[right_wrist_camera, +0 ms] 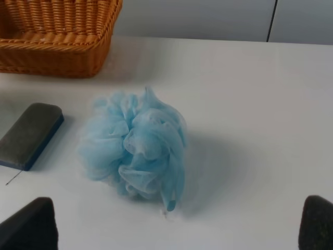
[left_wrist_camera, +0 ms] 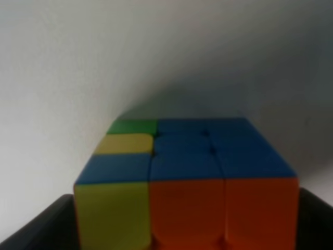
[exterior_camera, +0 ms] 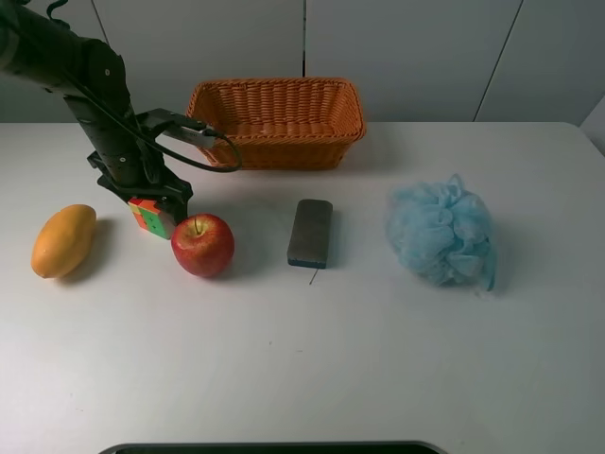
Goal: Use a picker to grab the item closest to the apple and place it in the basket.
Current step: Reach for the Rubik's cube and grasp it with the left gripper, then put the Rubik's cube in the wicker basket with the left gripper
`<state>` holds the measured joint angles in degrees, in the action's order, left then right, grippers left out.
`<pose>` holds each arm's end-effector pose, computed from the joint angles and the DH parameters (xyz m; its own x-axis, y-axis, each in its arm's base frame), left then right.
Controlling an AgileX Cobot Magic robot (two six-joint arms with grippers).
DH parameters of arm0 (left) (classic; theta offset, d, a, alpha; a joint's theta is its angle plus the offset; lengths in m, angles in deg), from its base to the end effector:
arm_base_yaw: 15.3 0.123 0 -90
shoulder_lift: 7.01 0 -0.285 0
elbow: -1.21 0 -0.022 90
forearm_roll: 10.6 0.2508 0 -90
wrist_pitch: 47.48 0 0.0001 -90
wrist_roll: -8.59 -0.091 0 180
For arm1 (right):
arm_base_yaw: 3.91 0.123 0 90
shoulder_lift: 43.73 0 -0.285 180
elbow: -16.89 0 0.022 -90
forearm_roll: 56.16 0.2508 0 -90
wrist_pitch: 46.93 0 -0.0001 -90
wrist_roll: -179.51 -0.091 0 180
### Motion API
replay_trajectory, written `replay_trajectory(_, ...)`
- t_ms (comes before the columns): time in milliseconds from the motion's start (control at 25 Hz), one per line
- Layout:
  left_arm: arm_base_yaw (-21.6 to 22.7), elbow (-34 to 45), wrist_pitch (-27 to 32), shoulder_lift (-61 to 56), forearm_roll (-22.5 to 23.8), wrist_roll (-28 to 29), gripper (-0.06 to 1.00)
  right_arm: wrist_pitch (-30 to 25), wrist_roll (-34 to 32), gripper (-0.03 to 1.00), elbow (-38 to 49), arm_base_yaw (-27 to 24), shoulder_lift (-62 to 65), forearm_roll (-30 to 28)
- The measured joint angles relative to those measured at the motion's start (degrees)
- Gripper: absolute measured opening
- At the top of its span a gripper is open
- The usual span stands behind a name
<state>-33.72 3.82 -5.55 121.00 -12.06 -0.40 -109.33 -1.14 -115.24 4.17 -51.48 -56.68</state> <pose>0.3713 -0.1253 0.1107 -0.8881 0.4407 -0.1309 0.4444 0.8958 0.0011 -0.0074 -0.0018 0.2784 -0.4660 -0.0590 -0.8828 -0.1302 0.9915 0.0025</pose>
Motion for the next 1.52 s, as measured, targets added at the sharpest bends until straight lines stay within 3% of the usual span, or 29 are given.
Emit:
replay_trajectory(240, 0.0, 0.0, -0.34, 1.26, 0.11, -0.12, 0.72, 0.0, 0.0, 0.7, 0.0, 0.0, 0.0, 0.0)
replay_trajectory(360, 0.0, 0.0, -0.83, 1.26, 0.11, -0.22, 0.56, 0.0, 0.0, 0.7, 0.0, 0.0, 0.0, 0.0)
replay_trajectory(880, 0.0, -0.66, -1.28, 1.13, -0.13, -0.38, 0.56, 0.0, 0.0, 0.7, 0.0, 0.0, 0.0, 0.0)
replay_trajectory(1520, 0.0, -6.78, 16.16, -10.44, -1.18, 3.93, 0.56, 0.0, 0.0, 0.7, 0.0, 0.0, 0.0, 0.0)
